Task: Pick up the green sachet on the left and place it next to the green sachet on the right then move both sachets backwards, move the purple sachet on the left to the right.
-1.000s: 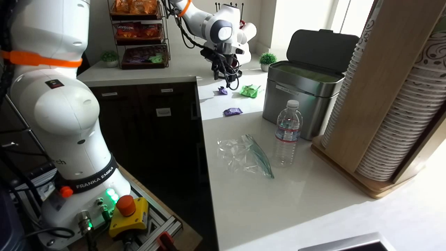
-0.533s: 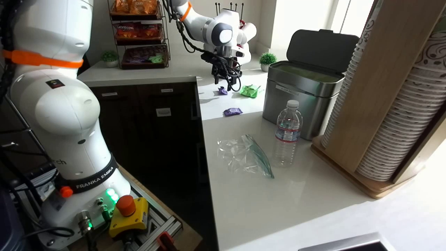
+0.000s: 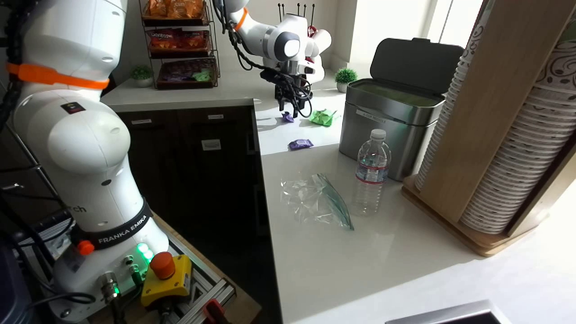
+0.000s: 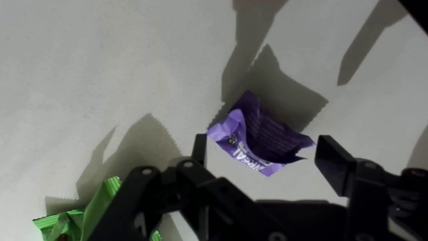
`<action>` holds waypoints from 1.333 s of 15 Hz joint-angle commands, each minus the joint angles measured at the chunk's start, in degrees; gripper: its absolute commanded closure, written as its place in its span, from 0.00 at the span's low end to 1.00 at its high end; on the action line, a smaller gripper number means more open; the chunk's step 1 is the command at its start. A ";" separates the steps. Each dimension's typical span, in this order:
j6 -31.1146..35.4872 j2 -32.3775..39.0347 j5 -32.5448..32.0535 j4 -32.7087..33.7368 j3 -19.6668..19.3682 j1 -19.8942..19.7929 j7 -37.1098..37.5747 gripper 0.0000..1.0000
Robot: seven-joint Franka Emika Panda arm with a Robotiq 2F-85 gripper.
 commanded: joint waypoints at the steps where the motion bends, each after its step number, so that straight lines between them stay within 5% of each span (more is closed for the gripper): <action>1: 0.44 1.65 -0.75 1.78 -0.46 0.98 1.39 0.48; 8: 0.38 2.17 -0.55 2.36 -0.37 1.05 1.11 0.99; 20: -1.69 -10.79 -1.33 -9.61 -1.03 -0.84 -3.27 1.00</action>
